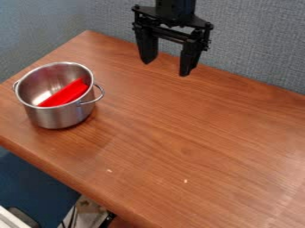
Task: Move the red object from the metal pot to the table
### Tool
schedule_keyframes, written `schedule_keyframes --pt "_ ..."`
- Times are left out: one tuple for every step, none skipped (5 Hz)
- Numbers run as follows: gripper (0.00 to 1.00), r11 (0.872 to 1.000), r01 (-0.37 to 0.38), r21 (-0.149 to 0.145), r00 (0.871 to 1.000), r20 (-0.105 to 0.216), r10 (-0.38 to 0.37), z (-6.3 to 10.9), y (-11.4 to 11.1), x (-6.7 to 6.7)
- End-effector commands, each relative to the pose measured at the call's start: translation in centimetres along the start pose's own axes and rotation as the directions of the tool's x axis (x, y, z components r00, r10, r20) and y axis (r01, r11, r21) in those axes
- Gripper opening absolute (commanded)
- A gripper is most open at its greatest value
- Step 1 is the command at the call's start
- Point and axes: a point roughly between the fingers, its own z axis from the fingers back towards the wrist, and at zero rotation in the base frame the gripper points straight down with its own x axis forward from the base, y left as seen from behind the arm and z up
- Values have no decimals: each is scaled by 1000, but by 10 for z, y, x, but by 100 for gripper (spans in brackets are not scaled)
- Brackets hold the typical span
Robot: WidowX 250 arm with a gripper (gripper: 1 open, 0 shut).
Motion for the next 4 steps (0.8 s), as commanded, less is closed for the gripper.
schedule_keyframes --pt "100 998 61 13 998 -14 -61 -11 3 5" --pt "100 1000 -20 6 999 36 20 -26 38 -6" --pt "100 996 -85 0 990 110 84 -33 76 -25" --pt "100 988 -151 -5 973 178 150 -44 117 -41"
